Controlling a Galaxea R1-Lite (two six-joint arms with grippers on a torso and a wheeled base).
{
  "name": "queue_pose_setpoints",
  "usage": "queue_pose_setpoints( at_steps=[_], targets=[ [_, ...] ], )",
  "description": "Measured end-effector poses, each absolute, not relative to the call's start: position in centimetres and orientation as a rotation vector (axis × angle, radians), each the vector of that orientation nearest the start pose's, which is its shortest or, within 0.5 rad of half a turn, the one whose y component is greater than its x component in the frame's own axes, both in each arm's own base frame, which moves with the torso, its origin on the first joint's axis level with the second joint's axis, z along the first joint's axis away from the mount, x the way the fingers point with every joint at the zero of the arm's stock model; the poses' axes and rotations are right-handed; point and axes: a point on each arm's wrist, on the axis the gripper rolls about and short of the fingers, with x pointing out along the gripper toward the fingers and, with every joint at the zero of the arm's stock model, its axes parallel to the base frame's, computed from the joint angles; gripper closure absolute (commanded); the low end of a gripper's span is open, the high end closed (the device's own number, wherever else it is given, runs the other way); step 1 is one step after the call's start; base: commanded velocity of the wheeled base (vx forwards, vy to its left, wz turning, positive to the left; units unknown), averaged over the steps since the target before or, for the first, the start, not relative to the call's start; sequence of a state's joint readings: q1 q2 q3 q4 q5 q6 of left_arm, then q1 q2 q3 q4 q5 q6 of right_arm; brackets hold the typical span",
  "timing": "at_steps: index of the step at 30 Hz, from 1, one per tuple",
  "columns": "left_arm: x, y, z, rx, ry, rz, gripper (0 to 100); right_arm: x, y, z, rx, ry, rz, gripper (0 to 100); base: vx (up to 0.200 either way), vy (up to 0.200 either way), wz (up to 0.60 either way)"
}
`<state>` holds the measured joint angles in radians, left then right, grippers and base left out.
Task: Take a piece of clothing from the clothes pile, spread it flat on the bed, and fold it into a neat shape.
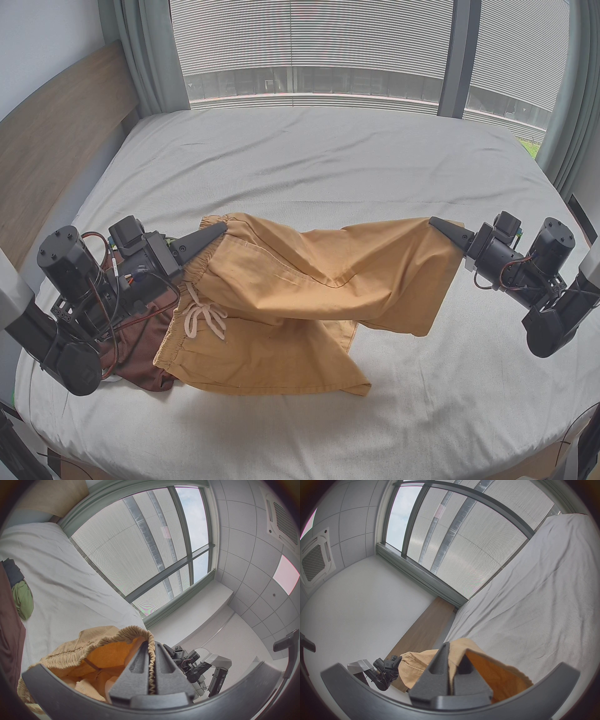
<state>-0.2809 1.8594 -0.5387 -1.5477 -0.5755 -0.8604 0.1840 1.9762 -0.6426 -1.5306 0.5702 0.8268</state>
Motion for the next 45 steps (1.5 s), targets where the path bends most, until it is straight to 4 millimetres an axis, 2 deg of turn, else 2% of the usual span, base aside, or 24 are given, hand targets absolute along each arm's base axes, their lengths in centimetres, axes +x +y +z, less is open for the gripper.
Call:
queue_pose_setpoints(
  at_steps=[13,23,34,45],
  targets=[
    [28.6,-9.6,15.8,-0.765,0.136,-0.876,100,31.6,6.8,16.0,0.731,0.065,0.801,100,0.000,0.000,0.00],
    [29.9,-9.8,15.5,-0.778,0.105,-0.813,100,31.4,5.1,17.1,0.712,0.027,0.799,100,0.000,0.000,0.00],
    [30.7,-9.6,16.0,-0.790,0.056,-0.777,100,31.7,4.0,17.7,0.705,-0.005,0.773,100,0.000,0.000,0.00],
    [31.9,-8.7,16.8,-0.839,0.002,-0.720,100,31.9,3.3,17.9,0.700,-0.024,0.755,100,0.000,0.000,0.00]
  ],
)
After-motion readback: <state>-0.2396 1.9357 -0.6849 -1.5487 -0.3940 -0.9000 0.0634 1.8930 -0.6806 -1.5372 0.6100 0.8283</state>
